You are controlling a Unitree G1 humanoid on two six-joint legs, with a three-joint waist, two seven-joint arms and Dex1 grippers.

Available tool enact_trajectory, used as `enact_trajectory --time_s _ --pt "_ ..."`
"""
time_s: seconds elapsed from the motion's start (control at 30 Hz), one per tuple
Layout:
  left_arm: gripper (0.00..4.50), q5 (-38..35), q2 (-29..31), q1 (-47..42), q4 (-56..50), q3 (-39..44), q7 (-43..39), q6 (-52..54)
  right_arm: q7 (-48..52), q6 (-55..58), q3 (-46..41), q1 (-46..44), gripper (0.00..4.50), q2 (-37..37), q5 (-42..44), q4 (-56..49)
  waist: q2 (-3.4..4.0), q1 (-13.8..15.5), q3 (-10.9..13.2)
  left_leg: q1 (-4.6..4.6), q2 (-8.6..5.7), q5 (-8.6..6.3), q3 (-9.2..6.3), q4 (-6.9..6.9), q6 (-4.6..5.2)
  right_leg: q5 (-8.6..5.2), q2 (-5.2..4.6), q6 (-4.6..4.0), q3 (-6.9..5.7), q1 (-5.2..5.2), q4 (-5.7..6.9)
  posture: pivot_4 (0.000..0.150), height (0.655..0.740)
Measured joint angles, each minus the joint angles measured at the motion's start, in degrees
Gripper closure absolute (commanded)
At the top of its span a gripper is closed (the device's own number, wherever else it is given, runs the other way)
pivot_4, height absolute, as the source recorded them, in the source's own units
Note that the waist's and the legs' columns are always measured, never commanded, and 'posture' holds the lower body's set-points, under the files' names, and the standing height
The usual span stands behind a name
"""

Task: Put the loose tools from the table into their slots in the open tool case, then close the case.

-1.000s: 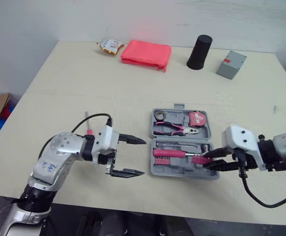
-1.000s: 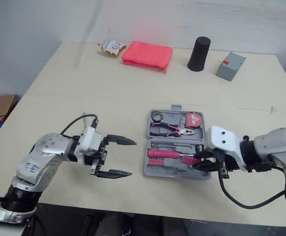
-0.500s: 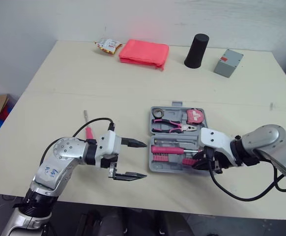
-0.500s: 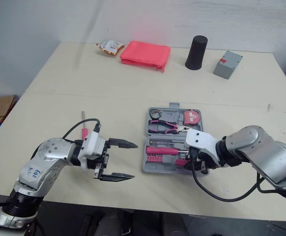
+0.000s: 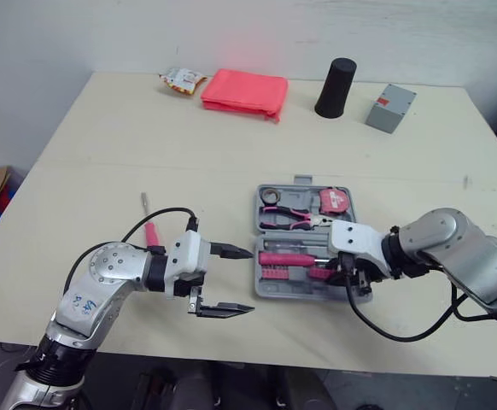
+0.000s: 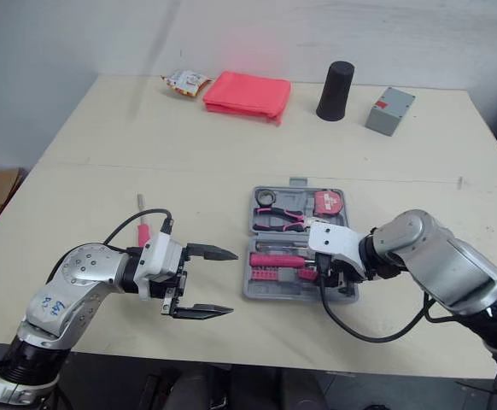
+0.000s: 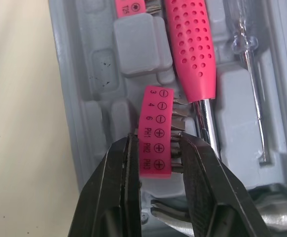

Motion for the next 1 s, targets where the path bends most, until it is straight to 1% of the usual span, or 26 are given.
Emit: enact_trajectory --time_s 0.2,0.37,0.73,0.8,0.83,0.9,1.0 --pt "0.00 0.0 0.6 1.1 -0.5 0.4 0.9 0.1 3.8 -3.9 1.2 -0.8 3.72 1.0 -2.2 0.5 0.00 0.2 0.0 -0.02 0.00 -0.01 0.00 -0.05 -0.02 -0.02 0.00 -0.03 0.00 -0.02 -0.06 0.150 0.7400" --pt "0.00 0.0 1.1 2.1 -0.6 0.6 1.5 0.1 5.2 -3.8 1.2 -1.5 3.72 1.8 -2.9 1.5 0.00 0.3 0.0 -0.02 0.00 -0.02 0.00 -0.01 -0.01 -0.02 -0.01 -0.03 0.00 -0.01 -0.04 0.150 0.7400" --pt "0.00 0.0 1.1 2.2 -1.8 0.6 2.3 0.1 5.0 -2.6 1.4 -1.7 3.72 5.4 -4.1 2.0 0.00 0.1 0.0 0.02 0.02 0.00 0.00 -0.02 -0.03 -0.02 0.02 -0.04 0.00 0.00 0.01 0.150 0.7400" --pt "0.00 0.0 1.1 2.4 -1.8 0.6 2.3 0.1 5.0 -3.0 1.4 -1.7 2.69 5.4 -4.5 2.0 -0.01 0.1 0.0 0.02 0.02 -0.01 0.00 -0.01 -0.03 -0.02 0.02 -0.04 0.00 0.01 0.01 0.150 0.7400" --pt "0.00 0.0 1.1 2.4 -1.8 0.6 2.3 0.1 4.7 -4.1 1.3 -1.4 2.37 5.4 -5.0 2.1 -0.01 0.1 0.0 0.02 0.02 -0.01 0.00 0.00 -0.03 -0.02 0.01 -0.04 0.00 0.02 0.01 0.150 0.7400" --pt "0.00 0.0 1.1 2.4 -1.8 0.6 2.3 0.1 4.1 -6.0 0.7 -0.6 1.46 5.4 -5.0 2.3 -0.01 0.2 0.0 0.02 0.01 -0.01 0.00 0.00 -0.03 -0.02 0.01 -0.04 0.00 0.01 0.01 0.150 0.7400" --pt "0.00 0.0 1.3 2.6 -1.8 0.6 2.4 0.1 5.5 -7.9 -2.7 0.7 1.46 5.3 -2.8 1.5 -0.01 0.3 0.0 0.01 0.00 -0.01 0.01 -0.02 -0.02 -0.02 0.02 -0.04 0.00 0.01 0.00 0.150 0.7400"
